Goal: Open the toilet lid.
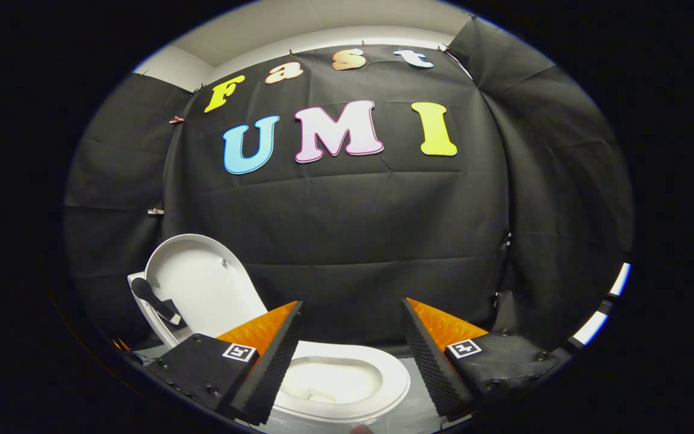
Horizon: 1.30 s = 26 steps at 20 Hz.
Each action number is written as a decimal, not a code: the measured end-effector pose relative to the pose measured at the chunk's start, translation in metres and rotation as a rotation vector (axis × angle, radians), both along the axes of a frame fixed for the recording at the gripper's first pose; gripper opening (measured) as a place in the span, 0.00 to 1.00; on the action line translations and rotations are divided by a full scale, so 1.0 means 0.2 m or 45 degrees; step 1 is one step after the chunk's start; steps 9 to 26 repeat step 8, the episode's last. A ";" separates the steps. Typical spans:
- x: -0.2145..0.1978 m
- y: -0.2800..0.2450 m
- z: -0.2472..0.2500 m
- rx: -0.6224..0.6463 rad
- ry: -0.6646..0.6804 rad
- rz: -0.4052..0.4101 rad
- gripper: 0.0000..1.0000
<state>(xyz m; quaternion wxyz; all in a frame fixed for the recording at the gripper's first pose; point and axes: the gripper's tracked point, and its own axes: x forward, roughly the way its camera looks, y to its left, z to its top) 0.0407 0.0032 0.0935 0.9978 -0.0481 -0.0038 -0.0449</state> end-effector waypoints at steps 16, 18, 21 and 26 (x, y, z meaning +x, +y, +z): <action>0.00 0.00 -0.01 -0.004 0.011 0.002 0.99; 0.00 0.00 -0.01 -0.004 0.011 0.002 0.99; 0.00 0.00 -0.01 -0.004 0.011 0.002 0.99; 0.00 0.00 -0.01 -0.004 0.011 0.002 0.99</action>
